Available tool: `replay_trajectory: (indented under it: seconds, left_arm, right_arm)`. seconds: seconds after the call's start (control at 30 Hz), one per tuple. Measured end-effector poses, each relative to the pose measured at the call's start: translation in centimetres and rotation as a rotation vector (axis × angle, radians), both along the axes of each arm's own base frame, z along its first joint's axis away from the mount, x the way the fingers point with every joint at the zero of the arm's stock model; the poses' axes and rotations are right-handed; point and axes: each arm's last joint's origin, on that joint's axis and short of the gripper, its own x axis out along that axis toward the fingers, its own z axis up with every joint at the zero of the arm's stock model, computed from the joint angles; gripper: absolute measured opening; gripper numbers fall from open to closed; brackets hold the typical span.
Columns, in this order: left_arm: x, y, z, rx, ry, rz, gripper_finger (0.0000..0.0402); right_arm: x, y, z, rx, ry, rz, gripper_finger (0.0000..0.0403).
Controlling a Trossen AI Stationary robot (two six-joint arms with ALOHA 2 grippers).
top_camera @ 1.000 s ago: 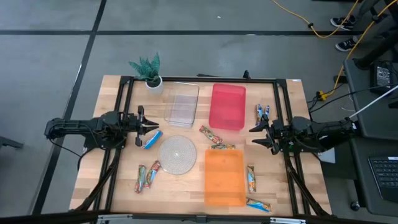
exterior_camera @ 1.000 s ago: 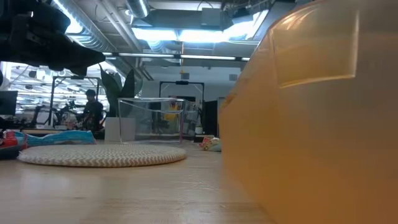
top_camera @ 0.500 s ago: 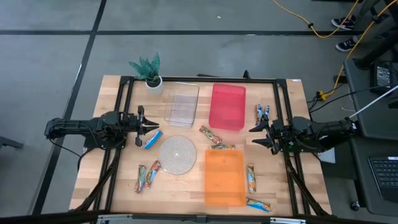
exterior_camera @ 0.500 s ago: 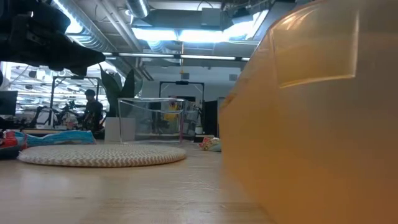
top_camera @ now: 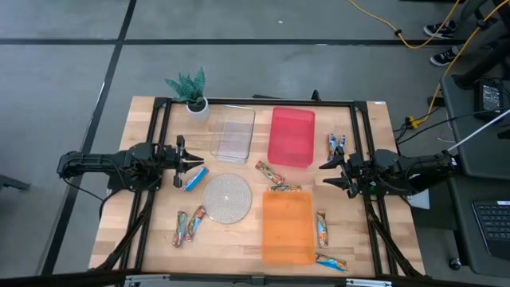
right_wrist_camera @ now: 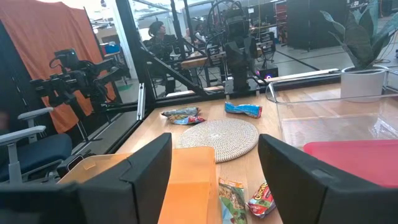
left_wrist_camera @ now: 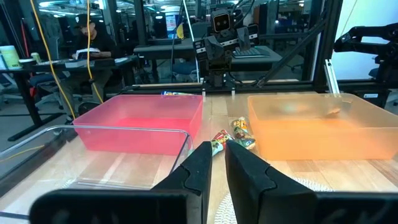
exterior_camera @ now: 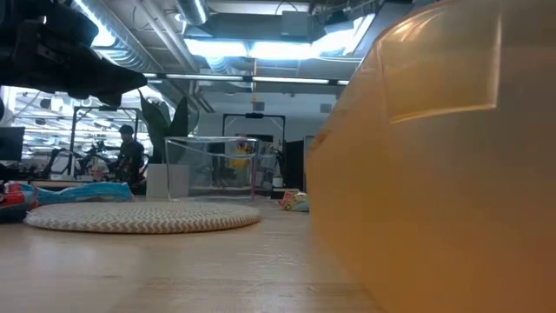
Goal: Pick and place Granola Bars by type
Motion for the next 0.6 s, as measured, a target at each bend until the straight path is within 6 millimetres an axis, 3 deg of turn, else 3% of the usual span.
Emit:
replay_trajectory:
  seconds: [0.6]
  left_arm:
    - [0.0, 0.0, 0.05, 0.0, -0.004, 0.001, 0.004]
  right_arm:
    - [0.0, 0.0, 0.01, -0.153, -0.024, -0.004, 0.0241]
